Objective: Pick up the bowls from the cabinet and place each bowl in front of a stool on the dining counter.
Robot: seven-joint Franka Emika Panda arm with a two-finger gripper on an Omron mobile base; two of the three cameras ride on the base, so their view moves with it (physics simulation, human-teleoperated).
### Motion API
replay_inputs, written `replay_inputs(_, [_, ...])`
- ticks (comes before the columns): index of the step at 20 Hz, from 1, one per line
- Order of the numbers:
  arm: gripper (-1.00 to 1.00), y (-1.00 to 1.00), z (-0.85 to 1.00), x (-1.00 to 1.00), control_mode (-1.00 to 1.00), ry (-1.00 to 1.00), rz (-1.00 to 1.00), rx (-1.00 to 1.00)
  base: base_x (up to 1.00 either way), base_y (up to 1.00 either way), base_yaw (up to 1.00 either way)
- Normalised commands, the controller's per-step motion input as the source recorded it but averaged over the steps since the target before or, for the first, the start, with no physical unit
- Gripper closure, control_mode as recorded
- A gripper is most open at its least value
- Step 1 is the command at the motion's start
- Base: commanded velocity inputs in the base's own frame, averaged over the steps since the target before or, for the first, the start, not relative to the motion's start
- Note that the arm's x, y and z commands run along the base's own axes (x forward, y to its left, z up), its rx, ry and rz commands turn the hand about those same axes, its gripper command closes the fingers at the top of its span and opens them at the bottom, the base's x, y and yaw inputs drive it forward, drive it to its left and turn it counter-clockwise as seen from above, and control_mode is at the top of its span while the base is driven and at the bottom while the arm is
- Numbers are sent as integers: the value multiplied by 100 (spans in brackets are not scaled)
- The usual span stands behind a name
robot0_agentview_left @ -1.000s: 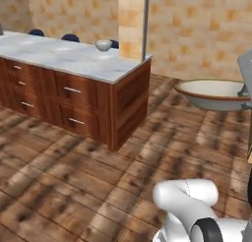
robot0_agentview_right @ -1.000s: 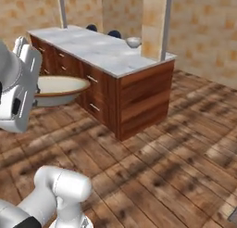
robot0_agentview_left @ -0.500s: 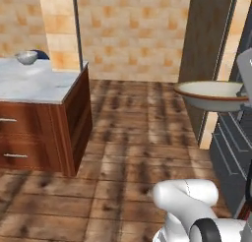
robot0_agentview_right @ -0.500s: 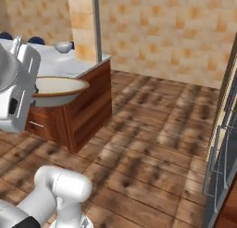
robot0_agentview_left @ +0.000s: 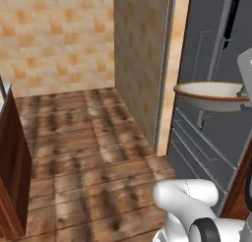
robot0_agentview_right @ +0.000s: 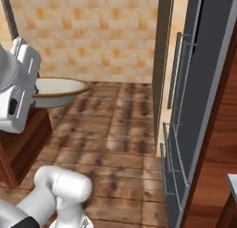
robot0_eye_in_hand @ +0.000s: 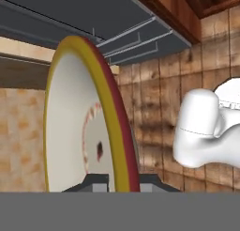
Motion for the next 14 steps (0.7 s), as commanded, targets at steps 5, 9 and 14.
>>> replay_inputs(5, [100,0,0,0,100,0,0,0,100,36,-37])
replay_inputs(9, [100,0,0,0,100,0,0,0,100,34,-8])
replay_inputs(14, [100,0,0,0,100,0,0,0,100,46,-1])
